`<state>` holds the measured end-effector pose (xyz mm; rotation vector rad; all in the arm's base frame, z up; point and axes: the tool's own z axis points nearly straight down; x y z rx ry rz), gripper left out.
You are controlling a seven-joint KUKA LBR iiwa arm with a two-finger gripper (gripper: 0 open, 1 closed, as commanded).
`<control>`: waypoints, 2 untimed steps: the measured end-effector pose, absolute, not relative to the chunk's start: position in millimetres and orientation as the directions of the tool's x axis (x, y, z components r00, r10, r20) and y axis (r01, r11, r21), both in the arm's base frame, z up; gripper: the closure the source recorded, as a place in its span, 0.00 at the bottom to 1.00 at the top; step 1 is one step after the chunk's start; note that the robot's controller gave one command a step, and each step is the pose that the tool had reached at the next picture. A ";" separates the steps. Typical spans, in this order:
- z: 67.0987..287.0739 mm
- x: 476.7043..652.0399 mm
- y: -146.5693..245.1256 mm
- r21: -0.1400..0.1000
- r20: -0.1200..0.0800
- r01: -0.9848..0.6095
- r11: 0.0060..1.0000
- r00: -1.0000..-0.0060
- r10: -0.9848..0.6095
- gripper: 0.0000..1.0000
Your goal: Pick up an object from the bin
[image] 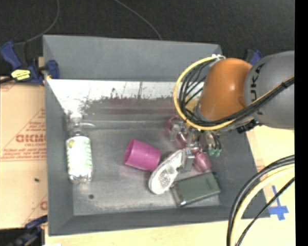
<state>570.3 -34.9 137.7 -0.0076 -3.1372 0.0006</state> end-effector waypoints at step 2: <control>142.2 572.2 -35.1 -0.001 -0.004 0.004 1.000 -1.000 0.004 0.00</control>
Offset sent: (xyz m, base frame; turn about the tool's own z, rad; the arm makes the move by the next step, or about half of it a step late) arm 0.0074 0.0128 -0.0677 -0.4023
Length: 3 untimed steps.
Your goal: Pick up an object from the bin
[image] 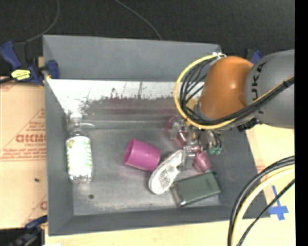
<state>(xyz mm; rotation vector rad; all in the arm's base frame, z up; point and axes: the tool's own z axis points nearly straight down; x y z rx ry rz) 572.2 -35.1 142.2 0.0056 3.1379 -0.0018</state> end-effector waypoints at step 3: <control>116.5 527.8 -32.5 0.000 -0.006 0.019 1.000 -1.000 0.019 0.00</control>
Offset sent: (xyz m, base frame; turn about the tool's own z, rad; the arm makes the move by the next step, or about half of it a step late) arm -0.0170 0.0191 -0.0722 -0.1069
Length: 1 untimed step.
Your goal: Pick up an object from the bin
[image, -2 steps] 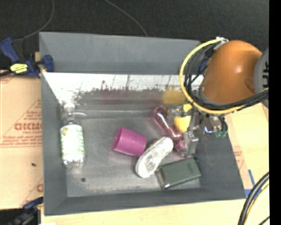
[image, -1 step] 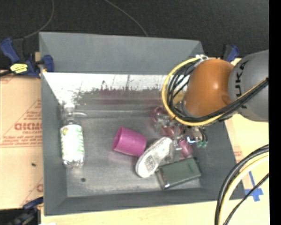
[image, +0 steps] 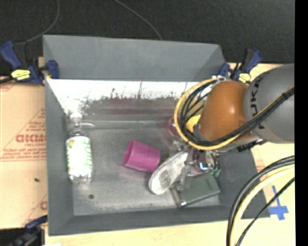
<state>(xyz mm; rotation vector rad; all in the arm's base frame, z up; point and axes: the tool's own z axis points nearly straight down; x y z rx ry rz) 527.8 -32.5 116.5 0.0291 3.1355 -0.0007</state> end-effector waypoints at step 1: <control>73.3 555.2 -3.0 -0.009 -0.011 -0.410 0.912 -0.912 -0.410 1.00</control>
Offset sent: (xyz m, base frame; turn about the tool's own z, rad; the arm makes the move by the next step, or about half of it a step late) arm 0.0000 0.0000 0.0000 0.0000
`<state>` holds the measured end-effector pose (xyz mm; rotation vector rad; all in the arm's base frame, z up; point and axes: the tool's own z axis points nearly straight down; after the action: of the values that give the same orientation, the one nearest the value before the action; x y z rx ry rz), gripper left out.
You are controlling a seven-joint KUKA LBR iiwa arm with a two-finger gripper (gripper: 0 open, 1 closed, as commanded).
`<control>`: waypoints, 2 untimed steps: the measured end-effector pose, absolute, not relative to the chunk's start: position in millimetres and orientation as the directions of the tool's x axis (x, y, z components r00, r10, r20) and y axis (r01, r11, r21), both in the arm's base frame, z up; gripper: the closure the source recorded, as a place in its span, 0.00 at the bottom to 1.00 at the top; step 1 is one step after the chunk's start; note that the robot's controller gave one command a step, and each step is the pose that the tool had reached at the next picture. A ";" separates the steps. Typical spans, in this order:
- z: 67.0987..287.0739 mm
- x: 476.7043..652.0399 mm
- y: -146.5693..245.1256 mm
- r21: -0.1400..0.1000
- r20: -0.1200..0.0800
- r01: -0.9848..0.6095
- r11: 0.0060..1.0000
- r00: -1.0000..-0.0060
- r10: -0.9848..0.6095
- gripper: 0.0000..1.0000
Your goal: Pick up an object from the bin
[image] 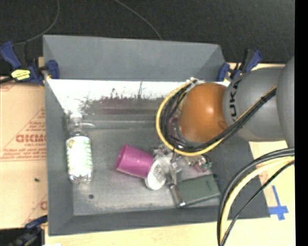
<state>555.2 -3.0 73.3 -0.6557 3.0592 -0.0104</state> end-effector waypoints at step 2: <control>144.9 556.7 -1.3 -0.007 -0.009 -0.394 0.919 -0.919 -0.394 1.00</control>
Offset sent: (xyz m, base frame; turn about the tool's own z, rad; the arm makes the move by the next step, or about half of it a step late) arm 0.0046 0.0024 0.1280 0.0330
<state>556.7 -1.3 144.9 -0.6301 3.0674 -0.0079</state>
